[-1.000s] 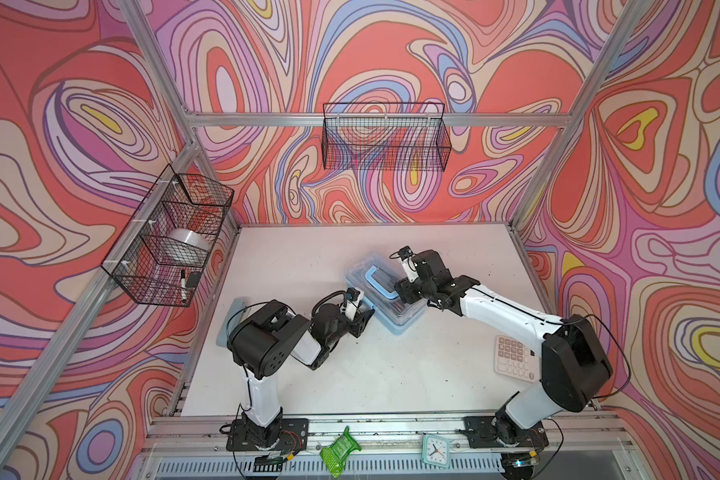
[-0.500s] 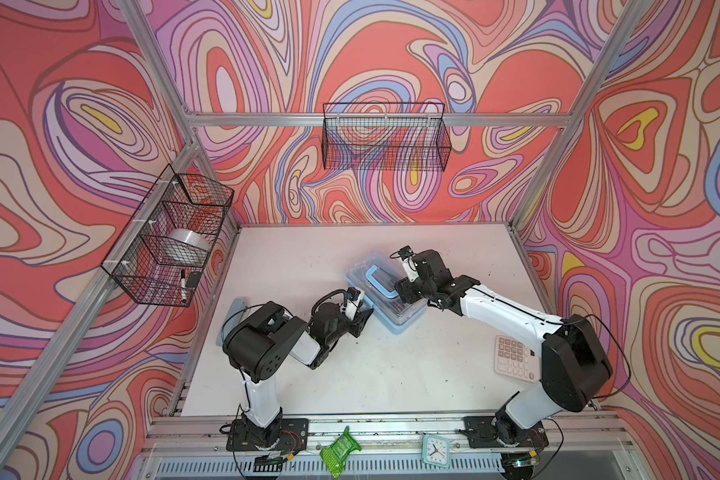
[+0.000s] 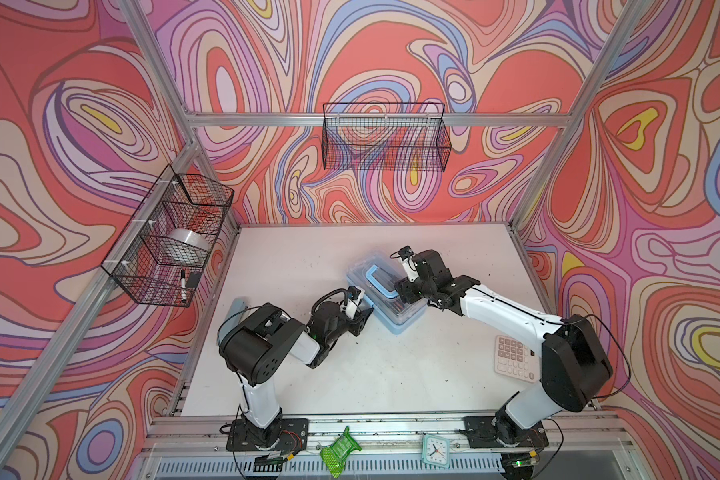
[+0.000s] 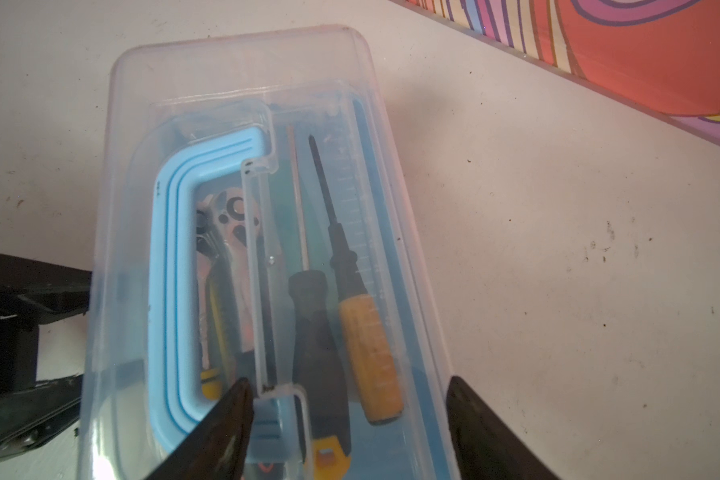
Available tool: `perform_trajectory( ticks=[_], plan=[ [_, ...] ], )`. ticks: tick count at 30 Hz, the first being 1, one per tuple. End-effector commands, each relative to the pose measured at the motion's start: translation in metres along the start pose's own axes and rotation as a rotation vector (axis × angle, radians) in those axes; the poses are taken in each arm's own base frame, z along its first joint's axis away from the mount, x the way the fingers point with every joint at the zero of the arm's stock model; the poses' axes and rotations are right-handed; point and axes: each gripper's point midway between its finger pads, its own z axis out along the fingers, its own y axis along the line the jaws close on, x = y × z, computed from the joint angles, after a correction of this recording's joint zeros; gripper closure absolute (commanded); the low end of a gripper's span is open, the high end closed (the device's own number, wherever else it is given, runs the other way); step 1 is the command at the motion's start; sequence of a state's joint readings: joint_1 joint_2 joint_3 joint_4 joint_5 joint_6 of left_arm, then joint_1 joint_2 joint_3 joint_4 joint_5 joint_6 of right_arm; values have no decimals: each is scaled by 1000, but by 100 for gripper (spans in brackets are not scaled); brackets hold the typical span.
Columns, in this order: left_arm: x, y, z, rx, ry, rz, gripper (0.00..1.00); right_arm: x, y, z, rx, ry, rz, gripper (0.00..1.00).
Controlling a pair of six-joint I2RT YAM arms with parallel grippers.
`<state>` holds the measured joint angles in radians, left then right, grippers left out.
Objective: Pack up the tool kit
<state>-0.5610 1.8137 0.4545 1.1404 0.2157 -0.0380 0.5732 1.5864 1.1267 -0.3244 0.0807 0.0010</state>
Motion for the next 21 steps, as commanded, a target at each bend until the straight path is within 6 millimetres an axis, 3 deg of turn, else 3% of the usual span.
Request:
perform_trajectory(
  ticks=[1,12,21],
  plan=[
    [-8,8,6,-26,-26,41,48,15,-3,7,2,52,-10,24],
    [-1,6,8,-10,-15,97,45,16,-5,10,-2,60,-18,24],
    [-4,5,6,-4,-26,98,38,-10,-6,1,-20,33,-44,18]
  ],
)
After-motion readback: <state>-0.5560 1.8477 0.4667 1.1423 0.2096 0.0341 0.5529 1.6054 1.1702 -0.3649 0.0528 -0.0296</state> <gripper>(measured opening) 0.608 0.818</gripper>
